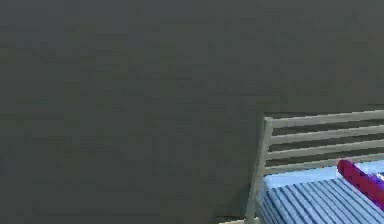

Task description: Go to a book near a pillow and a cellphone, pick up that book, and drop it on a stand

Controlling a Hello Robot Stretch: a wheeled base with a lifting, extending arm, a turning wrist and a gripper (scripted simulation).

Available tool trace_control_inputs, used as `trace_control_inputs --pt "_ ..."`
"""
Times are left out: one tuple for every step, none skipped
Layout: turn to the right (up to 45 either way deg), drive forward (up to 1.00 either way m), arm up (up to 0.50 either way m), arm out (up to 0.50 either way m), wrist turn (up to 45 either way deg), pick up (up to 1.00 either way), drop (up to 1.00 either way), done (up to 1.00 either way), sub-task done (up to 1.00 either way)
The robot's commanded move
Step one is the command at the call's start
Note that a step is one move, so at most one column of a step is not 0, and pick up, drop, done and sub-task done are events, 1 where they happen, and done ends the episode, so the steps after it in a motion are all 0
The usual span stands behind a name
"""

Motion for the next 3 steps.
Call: trace_control_inputs --pt "45.0 0.00 0.00 0.00 0.0 0.00 0.00 0.00 0.00" --pt "45.0 0.00 0.00 0.00 0.0 0.00 0.00 0.00 0.00" --pt "9.0 0.00 0.00 0.00 0.0 0.00 0.00 0.00 0.00"
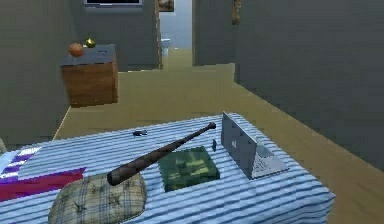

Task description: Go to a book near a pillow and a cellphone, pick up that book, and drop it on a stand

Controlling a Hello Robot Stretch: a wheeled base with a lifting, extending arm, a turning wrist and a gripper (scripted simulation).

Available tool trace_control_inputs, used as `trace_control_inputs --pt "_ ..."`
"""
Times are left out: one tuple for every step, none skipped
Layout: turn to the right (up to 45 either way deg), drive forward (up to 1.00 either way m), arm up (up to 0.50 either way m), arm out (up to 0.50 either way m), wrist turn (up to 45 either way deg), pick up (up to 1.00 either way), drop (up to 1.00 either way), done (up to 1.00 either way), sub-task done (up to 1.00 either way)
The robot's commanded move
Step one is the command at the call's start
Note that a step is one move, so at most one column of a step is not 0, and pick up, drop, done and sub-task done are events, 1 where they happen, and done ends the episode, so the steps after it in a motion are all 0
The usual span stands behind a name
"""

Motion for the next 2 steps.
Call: trace_control_inputs --pt "0.0 0.25 0.00 0.00 0.0 0.00 0.00 0.00 0.00" --pt "-45.0 0.00 0.00 0.00 0.0 0.00 0.00 0.00 0.00"
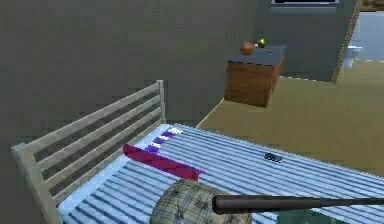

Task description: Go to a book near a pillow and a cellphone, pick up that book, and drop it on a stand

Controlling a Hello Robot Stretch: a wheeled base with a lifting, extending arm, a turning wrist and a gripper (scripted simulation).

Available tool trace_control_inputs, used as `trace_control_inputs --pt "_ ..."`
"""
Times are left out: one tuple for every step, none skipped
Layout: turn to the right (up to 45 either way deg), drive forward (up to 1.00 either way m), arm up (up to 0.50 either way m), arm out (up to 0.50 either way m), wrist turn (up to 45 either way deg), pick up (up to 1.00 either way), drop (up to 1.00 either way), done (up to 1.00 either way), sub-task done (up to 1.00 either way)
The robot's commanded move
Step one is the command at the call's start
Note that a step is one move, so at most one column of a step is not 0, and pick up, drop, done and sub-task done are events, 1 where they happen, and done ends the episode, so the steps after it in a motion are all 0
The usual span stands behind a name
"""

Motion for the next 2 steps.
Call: trace_control_inputs --pt "-42.0 0.00 0.00 0.00 0.0 0.00 0.00 0.00 0.00" --pt "0.0 0.00 0.50 0.00 0.0 0.00 0.00 0.00 0.00"
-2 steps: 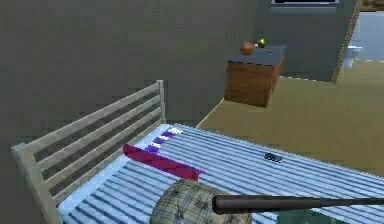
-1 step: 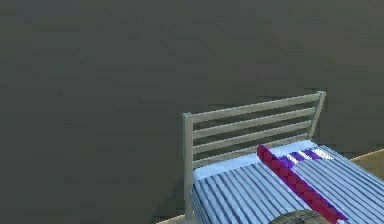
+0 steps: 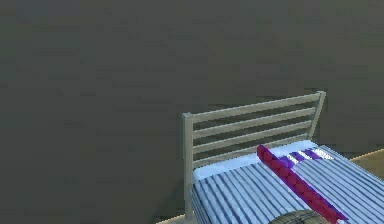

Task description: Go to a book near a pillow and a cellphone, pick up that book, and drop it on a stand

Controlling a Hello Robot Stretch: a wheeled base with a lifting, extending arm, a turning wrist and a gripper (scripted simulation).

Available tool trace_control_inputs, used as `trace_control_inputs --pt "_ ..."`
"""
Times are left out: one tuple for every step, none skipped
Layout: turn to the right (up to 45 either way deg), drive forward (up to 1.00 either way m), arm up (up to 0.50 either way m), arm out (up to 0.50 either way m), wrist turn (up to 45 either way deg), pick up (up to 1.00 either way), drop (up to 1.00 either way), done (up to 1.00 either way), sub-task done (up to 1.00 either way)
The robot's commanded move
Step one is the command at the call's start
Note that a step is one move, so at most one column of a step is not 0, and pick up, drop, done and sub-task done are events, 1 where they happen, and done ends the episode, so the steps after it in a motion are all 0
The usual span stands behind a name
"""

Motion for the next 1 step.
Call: trace_control_inputs --pt "0.0 0.00 0.14 0.00 0.0 0.00 0.00 0.00 0.00"
